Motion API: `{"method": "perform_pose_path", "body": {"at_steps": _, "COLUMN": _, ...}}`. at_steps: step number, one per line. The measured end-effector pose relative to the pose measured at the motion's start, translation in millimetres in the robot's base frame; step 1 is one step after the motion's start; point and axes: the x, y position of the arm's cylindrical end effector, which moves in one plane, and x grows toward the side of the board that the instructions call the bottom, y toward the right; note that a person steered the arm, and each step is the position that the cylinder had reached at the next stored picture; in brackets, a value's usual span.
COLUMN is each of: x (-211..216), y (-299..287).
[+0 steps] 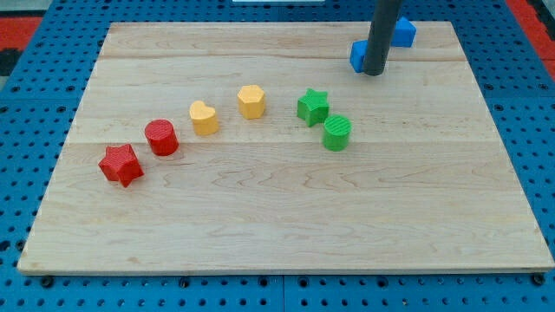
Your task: Move your arm below the green circle
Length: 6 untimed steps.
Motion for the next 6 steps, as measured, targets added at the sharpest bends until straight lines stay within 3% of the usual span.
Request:
{"method": "perform_pose_path", "body": {"at_steps": 1, "x": 13.5, "y": -2.9}}
{"method": "perform_pose_path", "body": {"at_steps": 4, "x": 159.3, "y": -39.8}}
{"method": "perform_pose_path", "body": {"at_steps": 5, "x": 174.2, "y": -50.9}}
{"method": "perform_pose_path", "body": {"at_steps": 6, "x": 160.8, "y": -58.1}}
